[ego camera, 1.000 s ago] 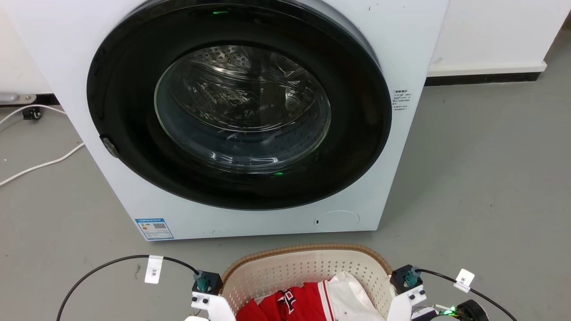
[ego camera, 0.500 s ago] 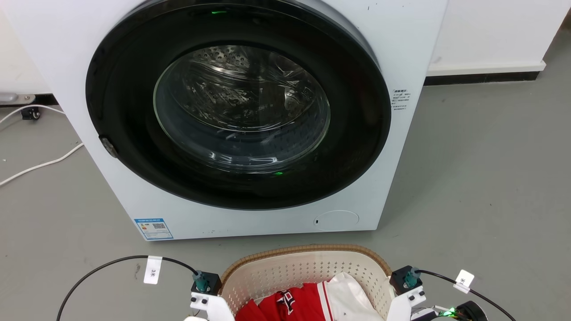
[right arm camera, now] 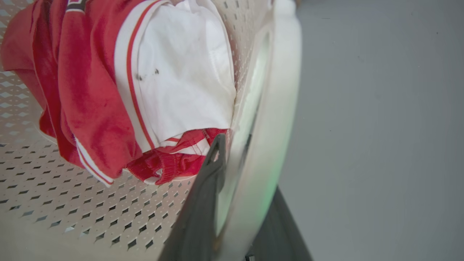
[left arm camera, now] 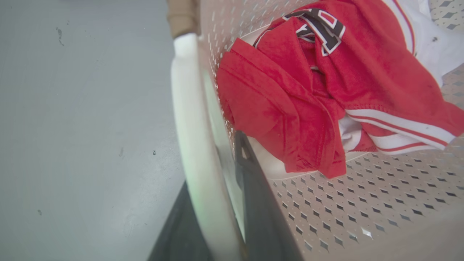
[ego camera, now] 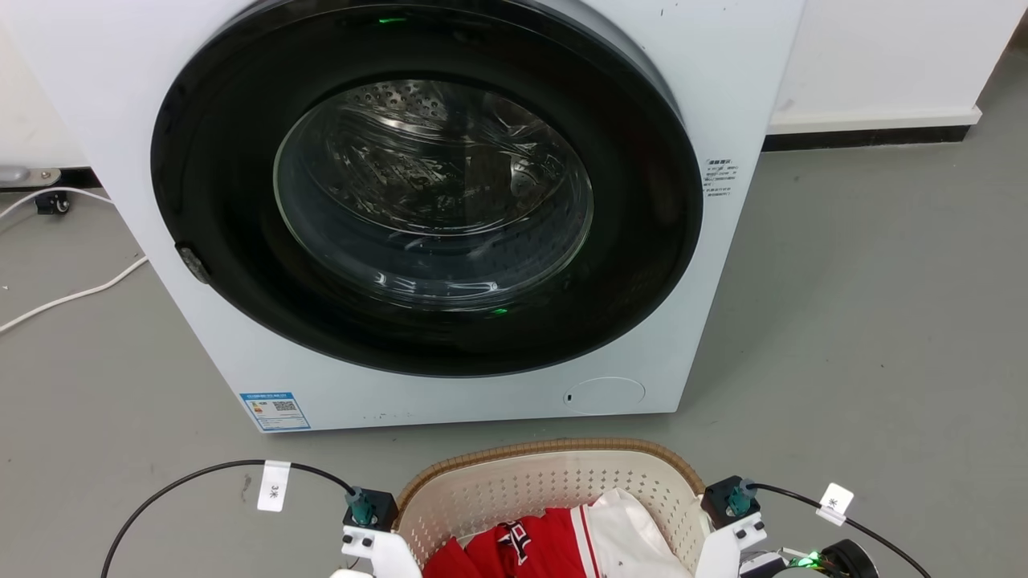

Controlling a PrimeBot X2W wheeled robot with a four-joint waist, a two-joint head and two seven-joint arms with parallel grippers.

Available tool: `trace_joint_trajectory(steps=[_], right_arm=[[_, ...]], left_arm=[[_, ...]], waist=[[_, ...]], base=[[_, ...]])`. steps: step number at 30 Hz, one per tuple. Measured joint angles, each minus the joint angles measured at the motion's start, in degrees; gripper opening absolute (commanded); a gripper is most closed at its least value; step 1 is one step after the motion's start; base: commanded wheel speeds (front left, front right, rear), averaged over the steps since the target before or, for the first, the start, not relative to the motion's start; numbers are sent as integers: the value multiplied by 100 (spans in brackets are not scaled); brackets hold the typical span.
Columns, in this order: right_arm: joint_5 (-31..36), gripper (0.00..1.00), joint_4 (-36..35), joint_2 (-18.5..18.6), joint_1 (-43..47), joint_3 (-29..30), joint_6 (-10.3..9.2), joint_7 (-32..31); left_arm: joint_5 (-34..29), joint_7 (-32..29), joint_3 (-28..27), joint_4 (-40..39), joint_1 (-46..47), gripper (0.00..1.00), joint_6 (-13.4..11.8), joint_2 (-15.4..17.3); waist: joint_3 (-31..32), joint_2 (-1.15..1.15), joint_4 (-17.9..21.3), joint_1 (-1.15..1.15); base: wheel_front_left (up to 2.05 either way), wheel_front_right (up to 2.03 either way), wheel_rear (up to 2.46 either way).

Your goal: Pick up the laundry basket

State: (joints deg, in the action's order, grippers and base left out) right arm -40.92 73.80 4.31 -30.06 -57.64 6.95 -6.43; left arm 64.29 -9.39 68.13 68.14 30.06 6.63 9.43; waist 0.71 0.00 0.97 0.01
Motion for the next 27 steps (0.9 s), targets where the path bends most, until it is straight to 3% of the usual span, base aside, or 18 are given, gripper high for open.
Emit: trace_joint_trajectory(steps=[27], right_arm=[[-248,0,47,-2,-5,-257,0,40]], left_arm=[[297,49,316,27,42,0,0,9]], waist=[[27,0,12,0]], base=[[0,0,0]])
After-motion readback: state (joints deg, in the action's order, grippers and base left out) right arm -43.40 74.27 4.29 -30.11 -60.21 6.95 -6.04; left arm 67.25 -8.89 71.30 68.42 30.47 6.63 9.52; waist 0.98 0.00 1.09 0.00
